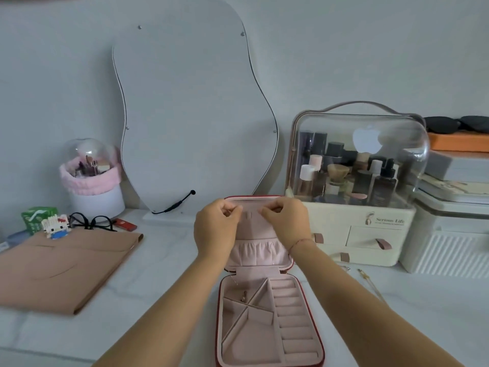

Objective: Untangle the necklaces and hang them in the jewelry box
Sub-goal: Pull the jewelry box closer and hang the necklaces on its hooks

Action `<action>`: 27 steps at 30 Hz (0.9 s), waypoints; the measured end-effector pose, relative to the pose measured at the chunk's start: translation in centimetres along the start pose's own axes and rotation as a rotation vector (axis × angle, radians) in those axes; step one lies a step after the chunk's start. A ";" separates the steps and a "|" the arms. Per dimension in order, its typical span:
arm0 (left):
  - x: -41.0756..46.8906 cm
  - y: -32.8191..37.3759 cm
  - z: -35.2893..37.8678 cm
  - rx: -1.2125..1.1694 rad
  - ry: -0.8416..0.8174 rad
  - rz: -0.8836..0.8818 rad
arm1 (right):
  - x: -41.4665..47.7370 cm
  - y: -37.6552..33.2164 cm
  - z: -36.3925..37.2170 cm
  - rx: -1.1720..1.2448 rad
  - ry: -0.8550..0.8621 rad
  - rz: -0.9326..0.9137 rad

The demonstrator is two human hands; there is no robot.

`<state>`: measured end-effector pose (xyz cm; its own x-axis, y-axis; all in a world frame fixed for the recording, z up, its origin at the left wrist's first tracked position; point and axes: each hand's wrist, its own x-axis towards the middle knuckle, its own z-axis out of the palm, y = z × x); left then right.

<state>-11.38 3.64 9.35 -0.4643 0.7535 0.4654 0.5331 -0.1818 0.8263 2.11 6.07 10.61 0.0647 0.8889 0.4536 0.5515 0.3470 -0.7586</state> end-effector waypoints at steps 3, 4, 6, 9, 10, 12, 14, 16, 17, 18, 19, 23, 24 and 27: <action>-0.1 -0.3 0.9 0.057 0.088 -0.048 | 0.1 0.0 1.1 -0.066 0.098 -0.006; -0.2 -0.3 1.2 0.072 0.107 -0.055 | 0.2 0.0 1.5 -0.086 0.116 -0.003; -0.4 -0.2 1.6 0.096 0.132 -0.056 | 0.4 0.2 2.0 -0.140 0.138 0.001; -0.5 0.0 2.0 0.165 0.153 -0.059 | 0.4 0.4 2.6 -0.219 0.158 -0.006; -0.6 0.0 2.1 0.197 0.155 -0.056 | 0.3 0.4 2.7 -0.240 0.162 -0.015; -0.7 -0.5 2.1 0.258 0.152 -0.032 | 0.1 0.4 2.6 -0.280 0.160 -0.052; -1.2 -1.1 2.0 0.312 0.130 0.003 | -0.4 0.6 2.4 -0.332 0.146 -0.098; -1.9 -1.6 1.6 0.350 0.096 0.027 | -1.3 0.8 2.2 -0.393 0.116 -0.125; -2.3 -1.8 1.3 0.359 0.075 0.029 | -1.8 1.1 2.1 -0.405 0.096 -0.124; -2.6 -2.0 1.0 0.365 0.044 0.019 | -2.2 1.3 2.0 -0.394 0.072 -0.108; -3.1 -2.2 0.6 0.370 0.003 0.005 | -2.6 1.5 1.9 -0.353 0.041 -0.078; -5.0 -2.5 -0.4 0.311 -0.226 -0.018 | -3.9 1.5 1.2 0.026 -0.228 0.132; -5.5 -2.5 -0.5 0.261 -0.283 -0.017 | -4.4 1.3 1.1 0.148 -0.307 0.214; -6.5 -2.3 -0.8 0.161 -0.383 -0.004 | -5.4 0.8 0.6 0.404 -0.455 0.400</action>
<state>-10.21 -1.35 4.68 -0.1860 0.9402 0.2853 0.6499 -0.1000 0.7534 1.68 1.71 7.19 -0.2036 0.9768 -0.0670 0.2027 -0.0249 -0.9789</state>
